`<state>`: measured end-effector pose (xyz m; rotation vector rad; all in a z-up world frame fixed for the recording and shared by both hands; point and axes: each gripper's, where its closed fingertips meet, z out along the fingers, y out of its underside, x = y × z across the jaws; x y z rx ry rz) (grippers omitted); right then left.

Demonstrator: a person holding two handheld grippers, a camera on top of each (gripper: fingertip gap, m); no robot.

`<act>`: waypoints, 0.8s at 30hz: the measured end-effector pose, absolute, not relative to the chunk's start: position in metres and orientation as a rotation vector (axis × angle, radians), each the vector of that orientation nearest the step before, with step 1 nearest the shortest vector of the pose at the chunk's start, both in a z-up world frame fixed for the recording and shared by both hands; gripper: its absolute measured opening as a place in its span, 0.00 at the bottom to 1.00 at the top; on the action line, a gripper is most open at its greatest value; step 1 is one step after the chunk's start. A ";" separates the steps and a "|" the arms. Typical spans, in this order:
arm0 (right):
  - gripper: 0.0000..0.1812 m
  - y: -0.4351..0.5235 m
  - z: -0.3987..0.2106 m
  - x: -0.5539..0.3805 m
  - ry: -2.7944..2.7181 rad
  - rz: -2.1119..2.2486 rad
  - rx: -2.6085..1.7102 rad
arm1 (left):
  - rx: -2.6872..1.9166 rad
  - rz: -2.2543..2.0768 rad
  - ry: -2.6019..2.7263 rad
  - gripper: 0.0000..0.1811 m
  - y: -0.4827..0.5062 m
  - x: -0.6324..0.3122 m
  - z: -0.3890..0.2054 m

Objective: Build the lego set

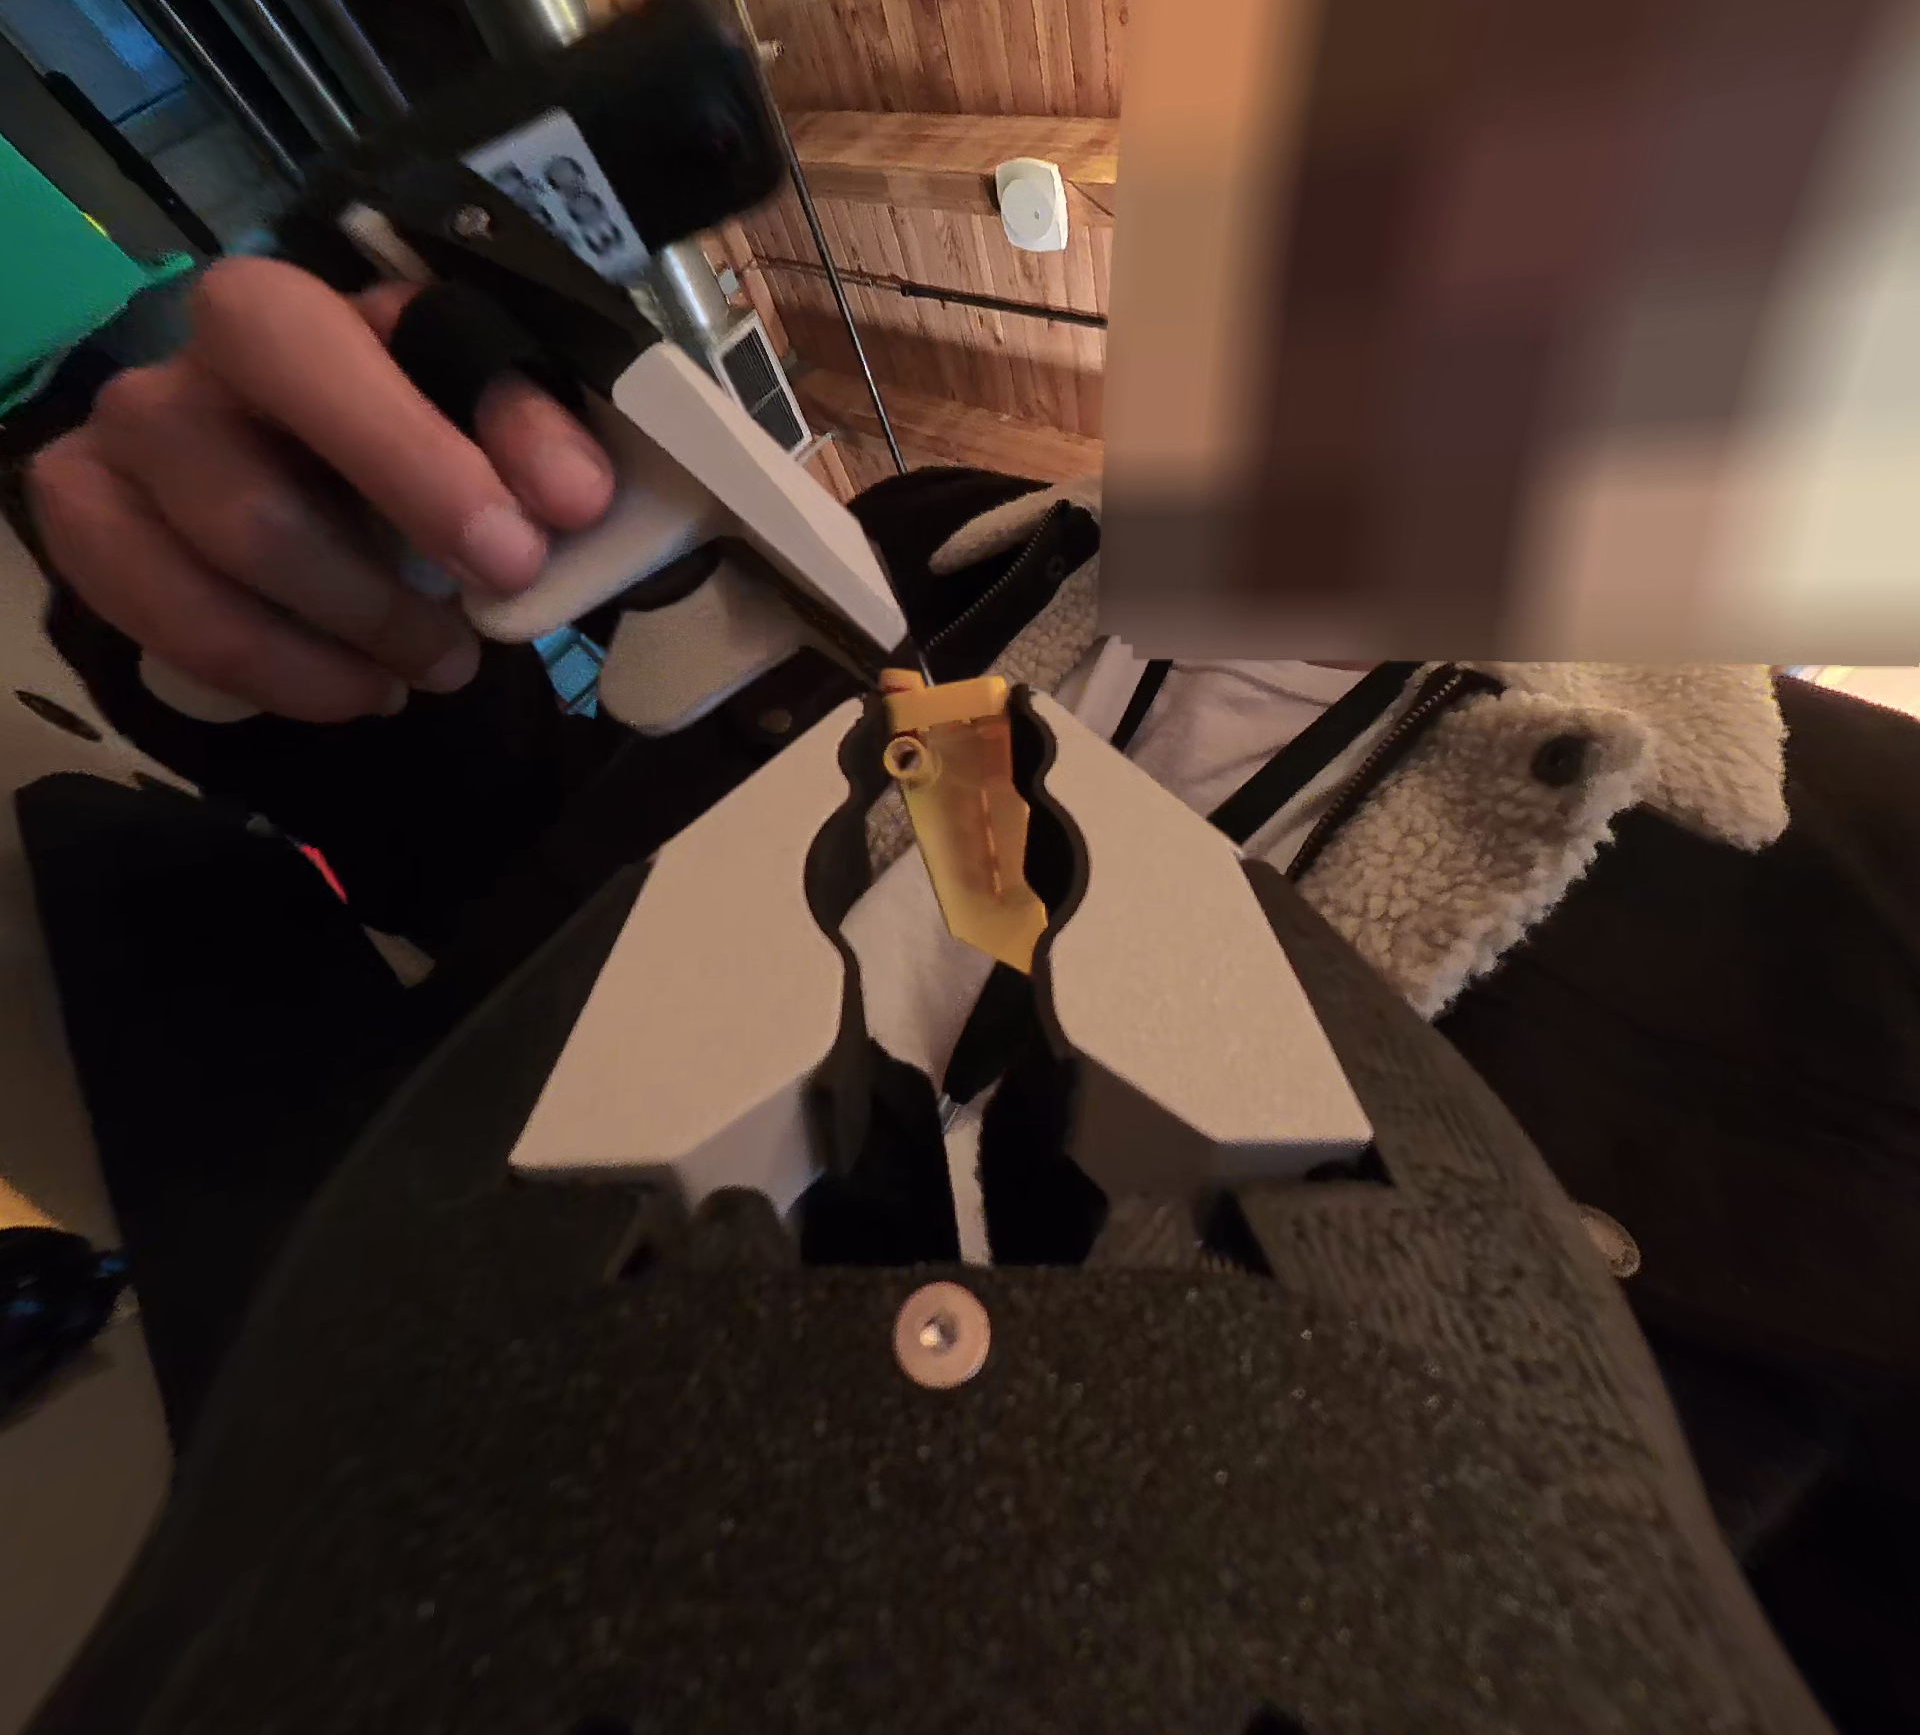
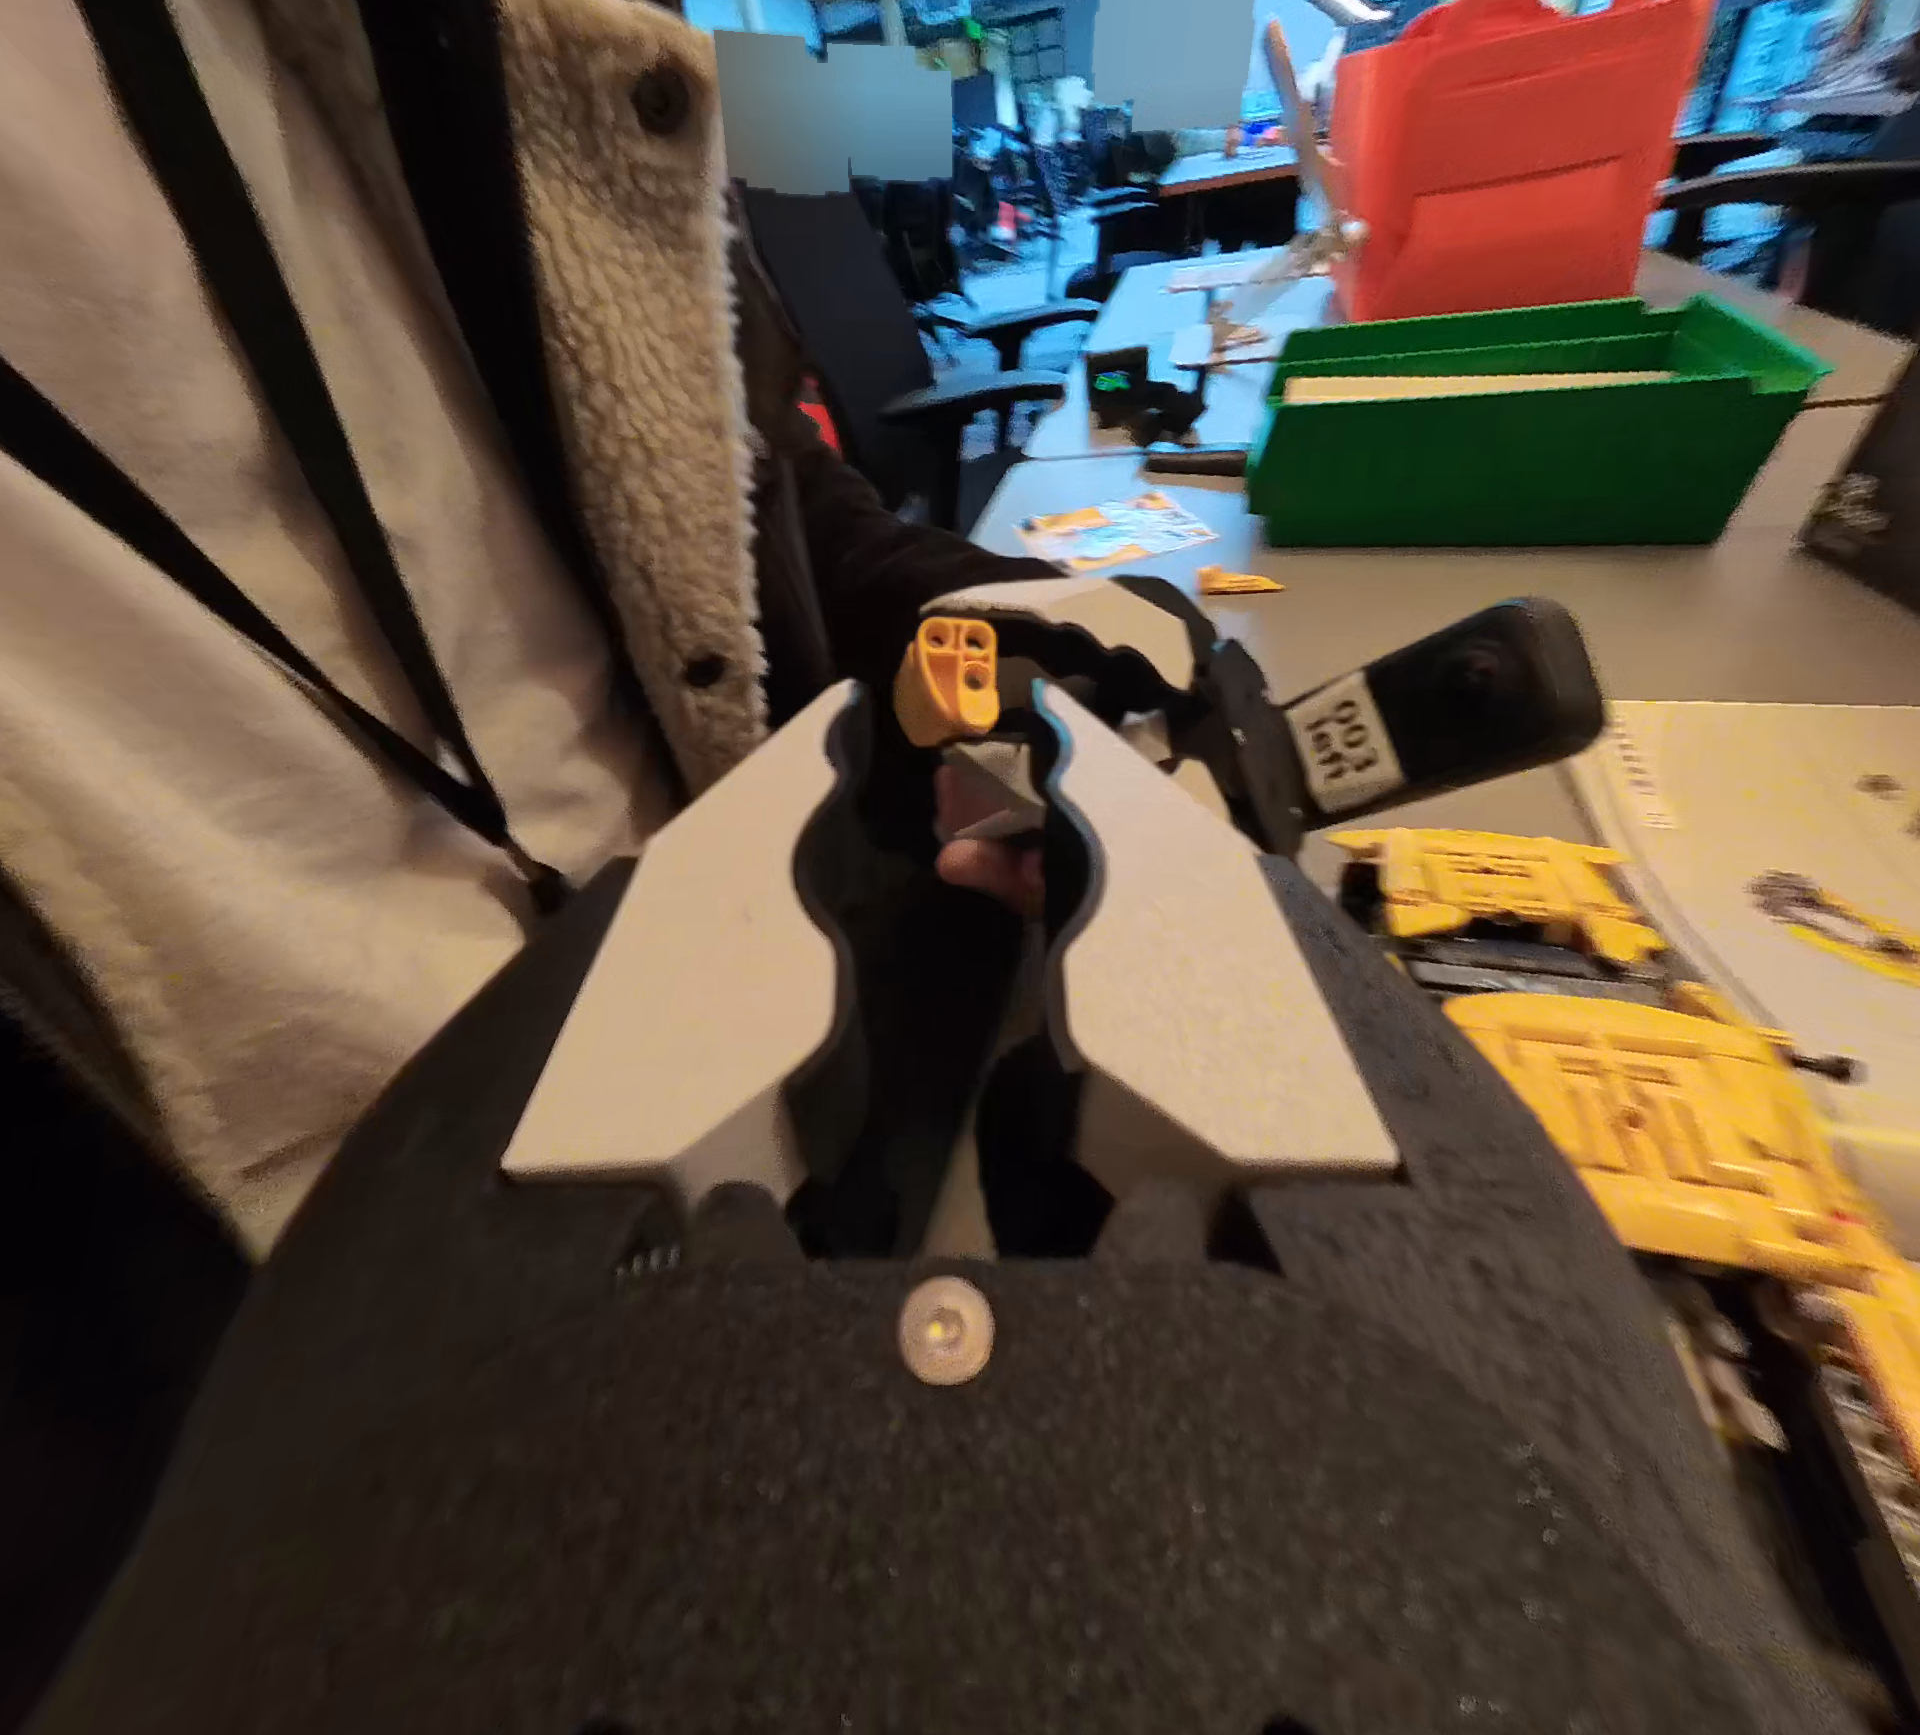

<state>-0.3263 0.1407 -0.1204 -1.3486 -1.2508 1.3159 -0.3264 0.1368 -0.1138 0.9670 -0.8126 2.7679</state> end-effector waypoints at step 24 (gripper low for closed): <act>0.15 0.202 -0.142 -0.324 -1.141 0.248 -1.398 | 1.075 3.018 -0.273 0.13 0.195 -0.317 -0.118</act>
